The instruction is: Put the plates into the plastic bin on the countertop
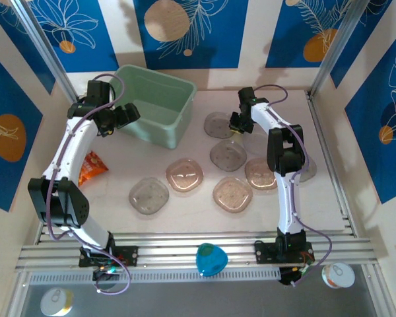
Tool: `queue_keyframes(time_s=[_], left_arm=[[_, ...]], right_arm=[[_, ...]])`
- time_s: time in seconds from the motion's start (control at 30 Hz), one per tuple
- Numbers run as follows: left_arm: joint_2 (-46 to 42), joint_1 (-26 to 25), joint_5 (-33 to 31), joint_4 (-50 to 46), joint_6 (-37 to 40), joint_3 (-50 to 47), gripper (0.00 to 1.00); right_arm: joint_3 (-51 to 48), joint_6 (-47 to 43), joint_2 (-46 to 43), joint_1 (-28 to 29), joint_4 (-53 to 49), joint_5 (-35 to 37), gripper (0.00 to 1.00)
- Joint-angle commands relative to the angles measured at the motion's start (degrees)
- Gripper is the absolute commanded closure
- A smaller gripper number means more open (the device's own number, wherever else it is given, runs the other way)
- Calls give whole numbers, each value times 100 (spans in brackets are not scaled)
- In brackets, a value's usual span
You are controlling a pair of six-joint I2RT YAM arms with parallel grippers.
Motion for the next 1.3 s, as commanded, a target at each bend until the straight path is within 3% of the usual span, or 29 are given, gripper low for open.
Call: queue_keyframes(time_s=[0.0,0.3,0.6,0.93,1.27], left_arm=[[-30,47,100,-147,-86,-74,3],[-116,25,21,-195,-243,-181,3],[-70,-166,-219,34,-977,-342,5],[556,-488,-630,338,-1296,322,8],[1382,-628,-821,127,-1241,1004,14]], right_arm=[[-240,93,-296,52,127,273,90],[-692,337,-1082,42,460,275,98],[-1736,578,-2441,-190,724,-94,100],[-3251,666,-4178,-602,911,-402,100],[-4037,709,-5016,-927,910,-579,100]])
